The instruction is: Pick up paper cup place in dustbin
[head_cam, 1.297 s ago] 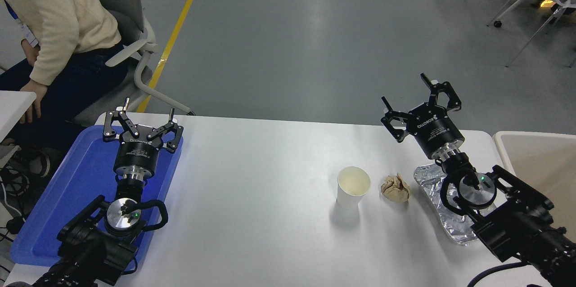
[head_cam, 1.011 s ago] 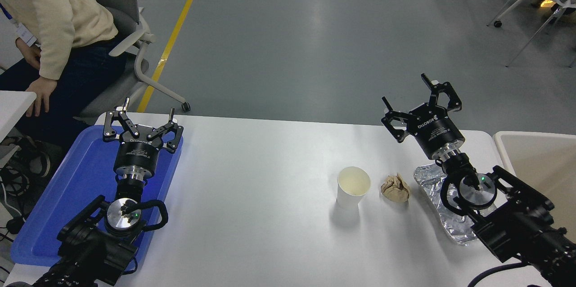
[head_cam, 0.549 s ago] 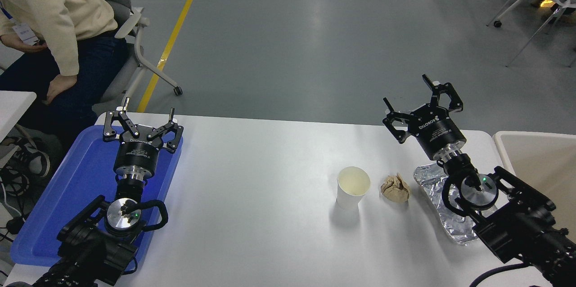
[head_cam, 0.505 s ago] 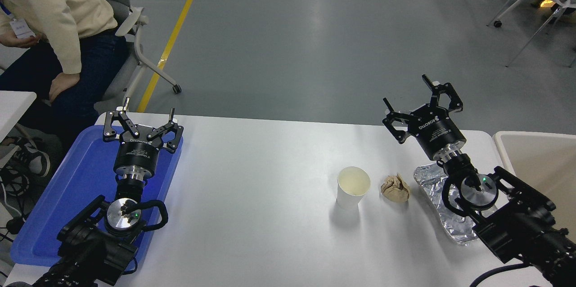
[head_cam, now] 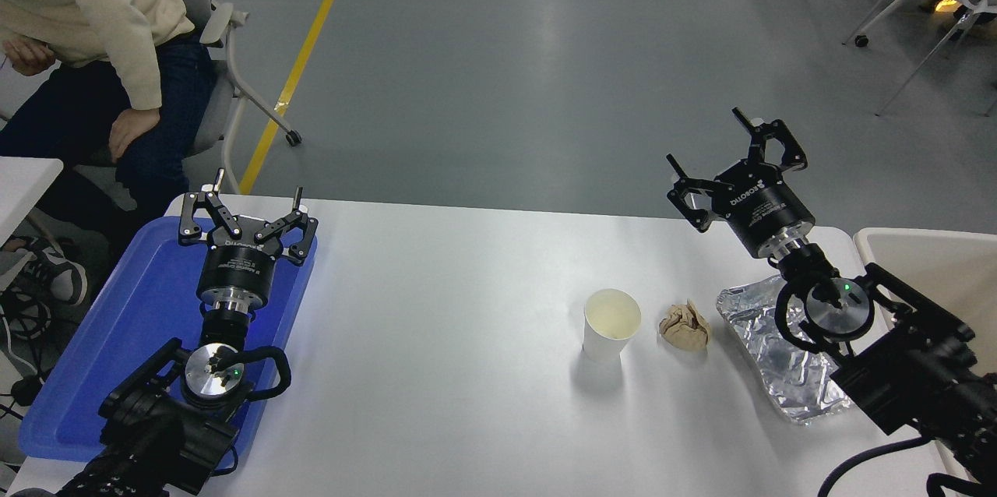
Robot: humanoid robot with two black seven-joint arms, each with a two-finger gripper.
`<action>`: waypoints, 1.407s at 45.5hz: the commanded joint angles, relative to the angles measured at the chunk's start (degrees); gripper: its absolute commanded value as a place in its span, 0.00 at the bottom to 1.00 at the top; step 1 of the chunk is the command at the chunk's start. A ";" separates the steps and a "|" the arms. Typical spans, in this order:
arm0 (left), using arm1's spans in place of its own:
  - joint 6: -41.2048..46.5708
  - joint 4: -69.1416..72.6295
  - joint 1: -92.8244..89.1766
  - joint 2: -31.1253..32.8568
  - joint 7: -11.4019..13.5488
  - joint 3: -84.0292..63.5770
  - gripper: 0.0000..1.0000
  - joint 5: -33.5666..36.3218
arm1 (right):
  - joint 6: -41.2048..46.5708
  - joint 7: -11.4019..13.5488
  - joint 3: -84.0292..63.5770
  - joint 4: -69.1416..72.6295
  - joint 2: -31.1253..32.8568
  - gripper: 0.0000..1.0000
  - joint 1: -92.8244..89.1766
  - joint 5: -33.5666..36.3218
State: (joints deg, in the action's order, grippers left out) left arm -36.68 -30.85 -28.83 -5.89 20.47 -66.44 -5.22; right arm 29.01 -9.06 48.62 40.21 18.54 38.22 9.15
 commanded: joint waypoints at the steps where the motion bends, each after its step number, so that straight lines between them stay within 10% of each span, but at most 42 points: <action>1: -0.06 0.00 0.00 0.01 0.01 0.00 1.00 0.04 | -3.61 0.09 -6.33 1.54 4.66 1.00 5.98 -4.66; 38: -0.06 0.00 -0.09 0.00 0.01 0.00 1.00 0.04 | -8.44 0.18 -64.77 11.90 17.94 1.00 39.29 -5.19; 64: -0.06 0.00 -0.09 -0.08 0.01 0.00 1.00 0.04 | -7.91 0.18 -100.98 34.58 16.01 1.00 64.52 -22.15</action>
State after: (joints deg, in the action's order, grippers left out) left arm -36.75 -30.85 -28.92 -5.97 20.48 -66.44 -5.18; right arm 20.78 -8.89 -37.47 65.47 36.40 92.45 -8.44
